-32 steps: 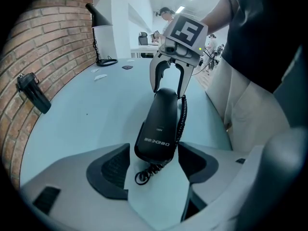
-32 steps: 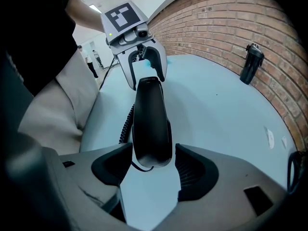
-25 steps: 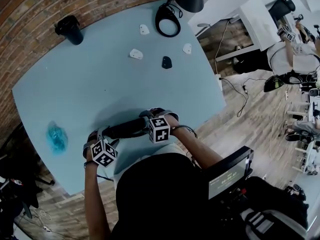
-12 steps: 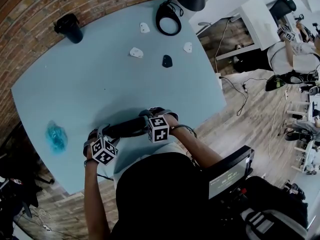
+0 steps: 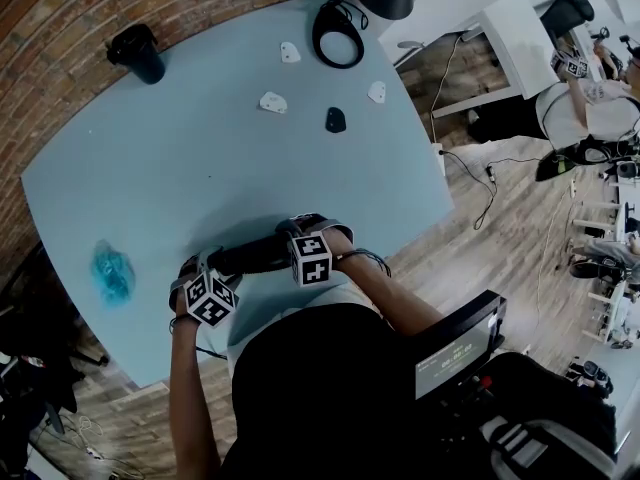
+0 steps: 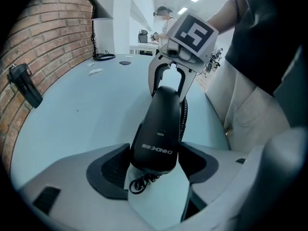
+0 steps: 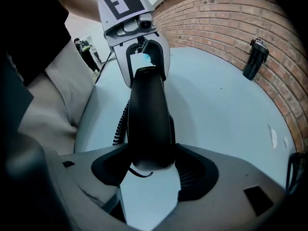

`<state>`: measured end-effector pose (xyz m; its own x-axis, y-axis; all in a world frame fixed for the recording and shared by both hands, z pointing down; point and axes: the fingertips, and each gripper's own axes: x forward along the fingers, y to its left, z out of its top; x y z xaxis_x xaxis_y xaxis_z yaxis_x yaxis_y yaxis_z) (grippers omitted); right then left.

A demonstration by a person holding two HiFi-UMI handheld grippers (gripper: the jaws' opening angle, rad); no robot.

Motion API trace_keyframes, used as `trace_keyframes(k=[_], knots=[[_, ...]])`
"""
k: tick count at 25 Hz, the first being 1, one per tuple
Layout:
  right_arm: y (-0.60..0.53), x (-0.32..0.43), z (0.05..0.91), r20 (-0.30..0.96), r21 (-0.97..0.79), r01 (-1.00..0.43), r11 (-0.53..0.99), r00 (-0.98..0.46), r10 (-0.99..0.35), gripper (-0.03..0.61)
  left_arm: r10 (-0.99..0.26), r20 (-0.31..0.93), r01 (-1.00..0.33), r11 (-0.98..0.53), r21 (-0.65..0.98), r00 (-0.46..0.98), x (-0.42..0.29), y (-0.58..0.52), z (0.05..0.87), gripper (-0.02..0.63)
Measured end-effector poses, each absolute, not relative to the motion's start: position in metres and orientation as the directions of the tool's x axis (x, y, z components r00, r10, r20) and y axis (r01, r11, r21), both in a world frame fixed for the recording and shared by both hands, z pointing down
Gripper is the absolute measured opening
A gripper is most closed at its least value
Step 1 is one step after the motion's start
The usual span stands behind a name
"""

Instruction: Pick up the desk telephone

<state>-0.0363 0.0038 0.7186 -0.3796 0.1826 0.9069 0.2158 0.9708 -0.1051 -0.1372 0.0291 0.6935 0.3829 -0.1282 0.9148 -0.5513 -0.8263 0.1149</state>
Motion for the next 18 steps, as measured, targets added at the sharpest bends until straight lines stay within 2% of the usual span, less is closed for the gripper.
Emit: trace_keyframes(k=[10, 14, 18], knots=[[0.003, -0.039, 0.716, 0.914, -0.096, 0.221, 0.971, -0.366, 0.173, 0.276, -0.134, 0.931, -0.579, -0.810, 0.094, 0.339, -0.135, 0.028, 0.704, 0.347], [0.004, -0.039, 0.717, 0.904, -0.098, 0.205, 0.974, -0.392, 0.174, 0.287, -0.137, 0.917, -0.650, -0.744, 0.154, 0.375, -0.130, 0.026, 0.711, 0.371], [0.003, -0.039, 0.717, 0.891, -0.096, 0.200, 0.975, -0.420, 0.173, 0.287, -0.165, 0.900, -0.647, -0.747, 0.153, 0.403, -0.130, 0.026, 0.711, 0.367]])
